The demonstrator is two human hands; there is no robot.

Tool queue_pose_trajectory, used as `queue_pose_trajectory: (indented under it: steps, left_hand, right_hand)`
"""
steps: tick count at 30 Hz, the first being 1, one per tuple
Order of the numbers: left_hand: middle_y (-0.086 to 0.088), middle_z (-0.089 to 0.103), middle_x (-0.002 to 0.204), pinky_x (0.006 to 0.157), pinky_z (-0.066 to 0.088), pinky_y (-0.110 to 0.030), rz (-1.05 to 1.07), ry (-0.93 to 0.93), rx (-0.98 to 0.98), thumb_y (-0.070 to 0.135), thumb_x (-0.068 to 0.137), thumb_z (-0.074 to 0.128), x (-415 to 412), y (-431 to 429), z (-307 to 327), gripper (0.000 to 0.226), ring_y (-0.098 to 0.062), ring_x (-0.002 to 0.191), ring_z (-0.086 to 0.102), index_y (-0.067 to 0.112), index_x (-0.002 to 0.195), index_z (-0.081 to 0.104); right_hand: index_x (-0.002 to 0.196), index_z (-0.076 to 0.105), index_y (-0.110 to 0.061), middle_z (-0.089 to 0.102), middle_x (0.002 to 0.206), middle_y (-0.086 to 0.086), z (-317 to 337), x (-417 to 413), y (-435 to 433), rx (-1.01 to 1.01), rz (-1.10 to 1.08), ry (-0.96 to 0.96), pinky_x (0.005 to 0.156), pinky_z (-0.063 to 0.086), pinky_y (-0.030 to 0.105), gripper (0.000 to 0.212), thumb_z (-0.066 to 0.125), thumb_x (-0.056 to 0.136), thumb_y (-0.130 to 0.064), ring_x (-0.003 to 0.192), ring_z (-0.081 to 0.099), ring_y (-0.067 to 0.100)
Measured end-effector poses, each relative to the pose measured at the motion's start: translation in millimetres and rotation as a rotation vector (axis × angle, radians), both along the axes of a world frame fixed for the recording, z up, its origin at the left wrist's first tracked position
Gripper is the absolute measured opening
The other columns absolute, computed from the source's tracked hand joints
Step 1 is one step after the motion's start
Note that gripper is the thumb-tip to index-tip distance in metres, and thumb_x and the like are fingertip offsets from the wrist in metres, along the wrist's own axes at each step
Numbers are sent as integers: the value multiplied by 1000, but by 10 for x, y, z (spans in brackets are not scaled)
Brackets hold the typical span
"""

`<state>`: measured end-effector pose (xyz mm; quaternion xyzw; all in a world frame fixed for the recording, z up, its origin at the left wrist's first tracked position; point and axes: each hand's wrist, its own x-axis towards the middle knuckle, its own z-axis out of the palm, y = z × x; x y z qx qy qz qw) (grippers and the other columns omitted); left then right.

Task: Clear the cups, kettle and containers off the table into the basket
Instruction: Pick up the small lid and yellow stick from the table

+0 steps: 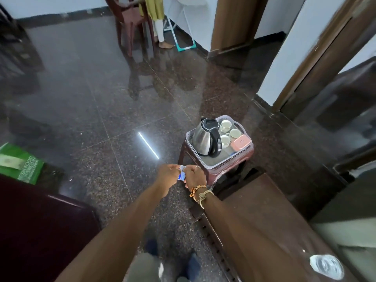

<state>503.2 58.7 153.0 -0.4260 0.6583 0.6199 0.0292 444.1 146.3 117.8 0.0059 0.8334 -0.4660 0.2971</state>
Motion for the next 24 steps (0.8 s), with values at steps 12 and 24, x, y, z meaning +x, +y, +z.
queue_pose_trajectory:
  steps: [12, 24]
  left_hand:
    - [-7, 61, 98, 81, 53, -32, -411, -2, 28, 9, 96, 51, -1701, -154, 105, 28, -19, 83, 59, 0, 119, 65]
    - [-20, 73, 94, 89, 53, -52, -668, -69, 103, 17, 58, 53, -2283, 378, -355, 23, -29, 88, 68, 22, 68, 73]
  right_hand:
    - [108, 73, -11, 72, 108, 14, 510, -1186, 58, 68, -362, 55, 89, 49, 35, 33, 53, 89, -29, 103, 65, 34]
    - [97, 75, -18, 73, 89, 13, 365, -1389, 526, 151, -662, -2, 84, 56, 44, 51, 41, 66, -40, 89, 68, 41]
